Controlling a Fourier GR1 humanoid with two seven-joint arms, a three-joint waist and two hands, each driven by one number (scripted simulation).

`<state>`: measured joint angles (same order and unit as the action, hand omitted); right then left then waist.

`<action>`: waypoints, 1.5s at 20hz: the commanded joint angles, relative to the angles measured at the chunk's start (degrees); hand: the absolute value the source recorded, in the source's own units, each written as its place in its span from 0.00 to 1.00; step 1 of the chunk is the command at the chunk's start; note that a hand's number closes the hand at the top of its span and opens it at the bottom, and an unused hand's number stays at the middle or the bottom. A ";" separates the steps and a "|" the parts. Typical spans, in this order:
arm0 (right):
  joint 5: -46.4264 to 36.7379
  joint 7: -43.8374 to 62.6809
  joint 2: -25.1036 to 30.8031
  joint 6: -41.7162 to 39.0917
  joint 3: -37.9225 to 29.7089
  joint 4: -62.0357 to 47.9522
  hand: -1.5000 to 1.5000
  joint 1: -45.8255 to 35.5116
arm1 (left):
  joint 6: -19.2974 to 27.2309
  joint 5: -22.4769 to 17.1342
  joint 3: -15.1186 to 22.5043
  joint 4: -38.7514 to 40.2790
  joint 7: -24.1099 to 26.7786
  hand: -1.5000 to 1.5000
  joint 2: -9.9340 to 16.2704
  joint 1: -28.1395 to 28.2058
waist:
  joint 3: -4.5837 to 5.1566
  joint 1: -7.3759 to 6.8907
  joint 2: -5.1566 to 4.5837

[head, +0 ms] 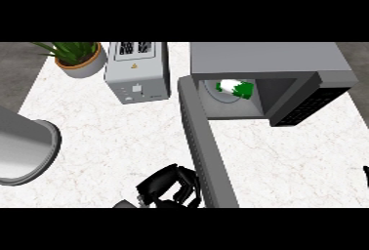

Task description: Pick up the milk, place it into the microwave and close the microwave

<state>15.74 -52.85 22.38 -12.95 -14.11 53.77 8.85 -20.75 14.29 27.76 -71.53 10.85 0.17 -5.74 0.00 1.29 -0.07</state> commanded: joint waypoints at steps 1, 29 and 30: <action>0.28 -3.24 0.14 -3.61 -0.30 -0.88 0.00 0.35 | 6.26 -2.97 10.32 6.22 -1.54 1.00 -0.16 -5.66 | 0.02 -0.23 -0.04; 5.41 8.67 4.78 -8.50 6.70 18.78 0.00 -3.92 | 43.53 -36.53 30.02 12.40 5.55 1.00 -0.07 -33.61 | 0.49 10.54 -1.93; 5.19 7.93 5.50 -9.94 7.06 19.10 0.00 -2.13 | 44.36 -37.54 29.59 12.73 4.30 1.00 -0.09 -34.90 | 0.39 12.11 -1.83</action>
<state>20.57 -44.75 26.53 -19.63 -7.71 71.73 6.54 21.16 -20.82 58.42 -58.05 14.06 1.43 -36.16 0.31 11.17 -1.81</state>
